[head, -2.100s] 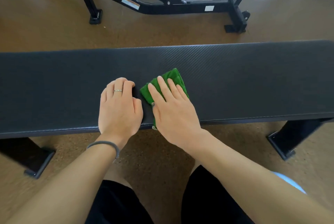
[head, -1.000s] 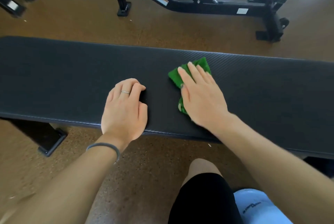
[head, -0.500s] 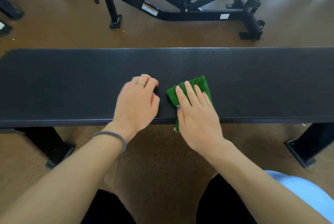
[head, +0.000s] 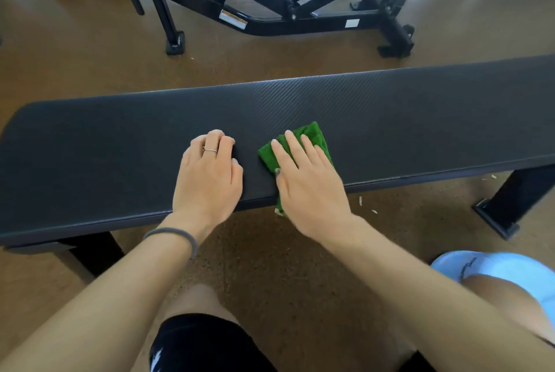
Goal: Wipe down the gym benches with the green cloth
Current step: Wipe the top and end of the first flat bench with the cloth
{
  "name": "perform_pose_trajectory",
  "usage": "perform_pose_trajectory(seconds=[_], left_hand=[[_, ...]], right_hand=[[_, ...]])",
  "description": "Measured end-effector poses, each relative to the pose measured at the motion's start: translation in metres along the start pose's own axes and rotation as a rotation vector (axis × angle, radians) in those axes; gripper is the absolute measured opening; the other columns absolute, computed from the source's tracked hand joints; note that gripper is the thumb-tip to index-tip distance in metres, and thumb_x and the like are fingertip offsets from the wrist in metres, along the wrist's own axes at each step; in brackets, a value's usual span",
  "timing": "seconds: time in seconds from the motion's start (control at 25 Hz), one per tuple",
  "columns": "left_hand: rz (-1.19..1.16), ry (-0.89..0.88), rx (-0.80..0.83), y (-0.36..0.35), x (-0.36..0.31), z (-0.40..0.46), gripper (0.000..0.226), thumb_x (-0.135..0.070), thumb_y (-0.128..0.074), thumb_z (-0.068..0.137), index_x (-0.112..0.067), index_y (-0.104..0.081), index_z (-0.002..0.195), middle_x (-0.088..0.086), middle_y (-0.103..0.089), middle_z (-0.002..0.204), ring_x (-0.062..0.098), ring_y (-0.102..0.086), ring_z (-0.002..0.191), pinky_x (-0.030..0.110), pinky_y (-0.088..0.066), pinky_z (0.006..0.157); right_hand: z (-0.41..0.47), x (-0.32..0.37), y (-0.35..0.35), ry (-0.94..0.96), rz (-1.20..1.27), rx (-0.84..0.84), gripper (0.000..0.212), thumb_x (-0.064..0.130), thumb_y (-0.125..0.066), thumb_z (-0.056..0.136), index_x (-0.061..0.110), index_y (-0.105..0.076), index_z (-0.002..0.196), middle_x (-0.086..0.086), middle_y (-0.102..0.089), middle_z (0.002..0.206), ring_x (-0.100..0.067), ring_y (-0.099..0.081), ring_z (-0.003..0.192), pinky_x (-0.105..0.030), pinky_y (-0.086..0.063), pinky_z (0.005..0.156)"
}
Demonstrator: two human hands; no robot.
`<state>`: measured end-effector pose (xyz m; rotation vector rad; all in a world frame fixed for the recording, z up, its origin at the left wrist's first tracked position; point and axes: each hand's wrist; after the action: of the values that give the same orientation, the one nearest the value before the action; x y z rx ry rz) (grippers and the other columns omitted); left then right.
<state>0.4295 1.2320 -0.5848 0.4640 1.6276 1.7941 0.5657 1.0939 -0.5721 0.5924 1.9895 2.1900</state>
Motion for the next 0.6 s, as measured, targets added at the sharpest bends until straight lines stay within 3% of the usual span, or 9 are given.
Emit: perform_pose_trajectory(seconds=[0.08, 0.24, 0.4, 0.52, 0.6], left_hand=[[-0.005, -0.007, -0.003, 0.000, 0.001, 0.001, 0.033, -0.023, -0.042, 0.102, -0.008, -0.054, 0.128, 0.012, -0.052, 0.137, 0.035, -0.046, 0.126, 0.049, -0.043, 0.106], [-0.049, -0.001, 0.000, 0.001, 0.001, 0.001, 0.032, -0.023, -0.041, 0.101, -0.010, -0.053, 0.128, 0.009, -0.052, 0.137, 0.032, -0.045, 0.129, 0.047, -0.042, 0.110], [-0.085, -0.002, -0.009, 0.002, 0.002, -0.001, 0.030, -0.019, -0.041, 0.100, -0.009, -0.054, 0.125, 0.010, -0.055, 0.134, 0.032, -0.048, 0.127, 0.047, -0.044, 0.108], [-0.147, -0.014, 0.004, 0.007, 0.004, -0.003, 0.034, -0.020, -0.039, 0.099, -0.008, -0.055, 0.127, 0.010, -0.055, 0.135, 0.031, -0.048, 0.129, 0.046, -0.045, 0.109], [-0.131, 0.014, 0.020, 0.007, 0.004, -0.002, 0.036, -0.021, -0.041, 0.099, -0.009, -0.055, 0.130, 0.010, -0.054, 0.138, 0.031, -0.048, 0.132, 0.046, -0.044, 0.113]], right_hand=[[0.042, -0.007, 0.001, 0.008, -0.004, 0.000, 0.054, 0.032, -0.027, 0.110, 0.020, -0.029, 0.162, -0.009, -0.024, 0.170, -0.031, -0.022, 0.157, -0.045, -0.019, 0.128], [0.083, 0.009, -0.004, -0.211, -0.020, -0.068, 0.059, 0.035, -0.036, 0.109, 0.014, -0.025, 0.163, -0.014, -0.021, 0.171, -0.035, -0.021, 0.157, -0.047, -0.018, 0.128], [0.036, 0.062, -0.014, -0.094, 0.003, -0.094, 0.056, 0.036, -0.036, 0.109, 0.015, -0.031, 0.161, -0.013, -0.027, 0.169, -0.033, -0.024, 0.156, -0.049, -0.022, 0.128], [0.030, 0.008, 0.005, -0.072, -0.151, 0.010, 0.072, 0.044, -0.064, 0.095, 0.008, -0.043, 0.153, -0.015, -0.032, 0.166, -0.037, -0.029, 0.153, -0.051, -0.027, 0.124], [0.027, -0.055, 0.017, -0.276, -0.164, 0.011, 0.064, 0.040, -0.056, 0.100, 0.005, -0.044, 0.151, -0.017, -0.031, 0.166, -0.039, -0.029, 0.151, -0.052, -0.027, 0.123]])
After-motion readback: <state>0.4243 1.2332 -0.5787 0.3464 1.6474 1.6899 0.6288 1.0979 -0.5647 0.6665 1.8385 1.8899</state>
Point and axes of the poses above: each hand's wrist, its own z-axis towards the middle knuckle, its own y-axis out of the back of the hand, x = y × z
